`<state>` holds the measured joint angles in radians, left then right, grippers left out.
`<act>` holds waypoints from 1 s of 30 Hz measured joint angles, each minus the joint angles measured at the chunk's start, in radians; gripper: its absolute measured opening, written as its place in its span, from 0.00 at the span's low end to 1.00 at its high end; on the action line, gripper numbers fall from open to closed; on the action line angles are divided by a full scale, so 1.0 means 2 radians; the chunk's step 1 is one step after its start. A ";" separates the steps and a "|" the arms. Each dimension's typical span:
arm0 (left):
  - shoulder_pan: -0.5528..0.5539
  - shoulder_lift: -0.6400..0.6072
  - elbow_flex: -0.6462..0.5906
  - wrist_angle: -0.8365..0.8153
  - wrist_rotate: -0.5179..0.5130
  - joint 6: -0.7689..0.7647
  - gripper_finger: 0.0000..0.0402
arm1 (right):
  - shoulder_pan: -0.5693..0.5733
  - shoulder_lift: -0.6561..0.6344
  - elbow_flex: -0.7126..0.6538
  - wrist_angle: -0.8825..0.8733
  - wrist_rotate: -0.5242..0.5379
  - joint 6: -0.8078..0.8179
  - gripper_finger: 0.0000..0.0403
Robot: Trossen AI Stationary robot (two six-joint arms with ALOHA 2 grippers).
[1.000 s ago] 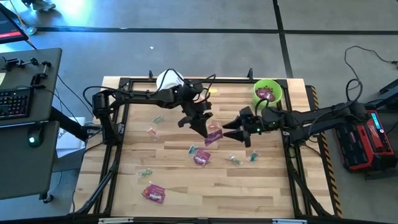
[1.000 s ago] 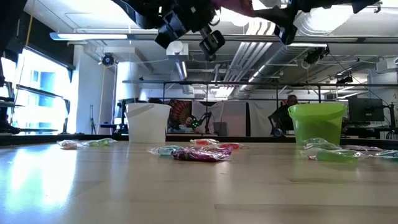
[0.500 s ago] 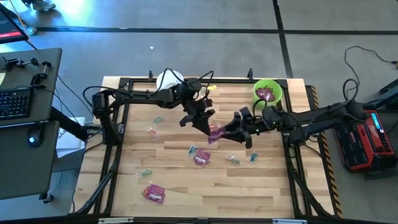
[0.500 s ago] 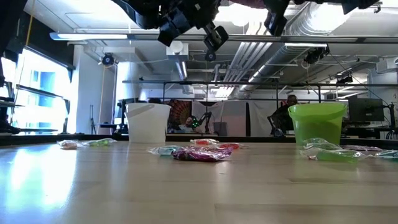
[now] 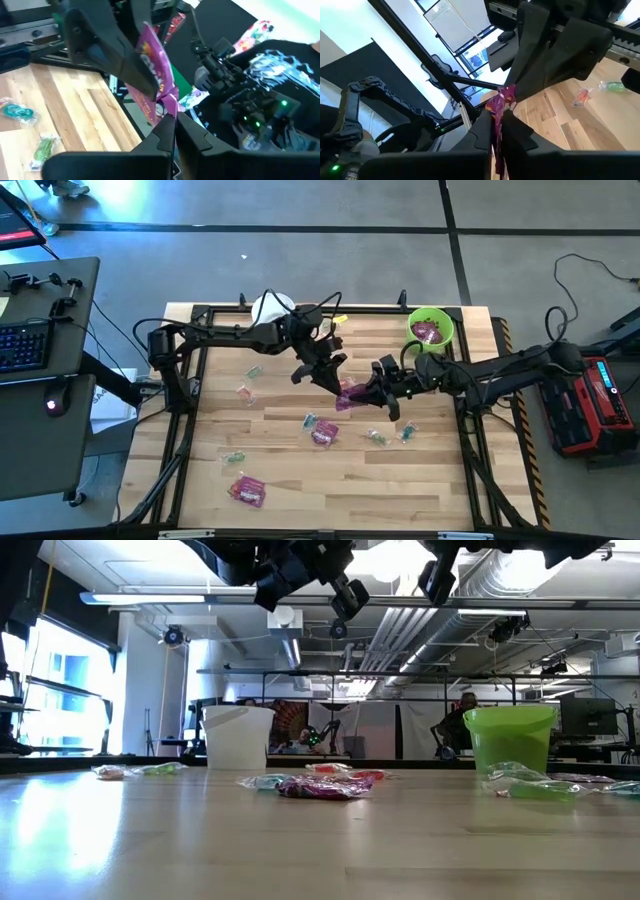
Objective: Sort candy by brand, put in halloween buckets
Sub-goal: Put the violet candy into the green bucket
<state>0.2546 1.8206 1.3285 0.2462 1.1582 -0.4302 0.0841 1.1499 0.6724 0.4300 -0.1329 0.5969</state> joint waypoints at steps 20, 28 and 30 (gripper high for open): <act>0.006 0.000 0.000 0.003 -0.212 0.033 0.33 | -0.003 -0.135 0.000 -0.216 0.126 0.017 0.01; 0.005 0.000 0.000 -0.002 -0.283 0.033 0.36 | -0.005 -0.199 0.000 -0.388 0.299 0.098 0.01; 0.003 0.000 0.000 -0.007 -0.287 0.034 0.36 | -0.013 -0.205 0.000 -0.420 0.345 0.130 0.01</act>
<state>0.2607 1.8210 1.3284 0.2319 0.5843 -0.3619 0.0585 0.7393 0.6727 -0.4093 0.5561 0.8571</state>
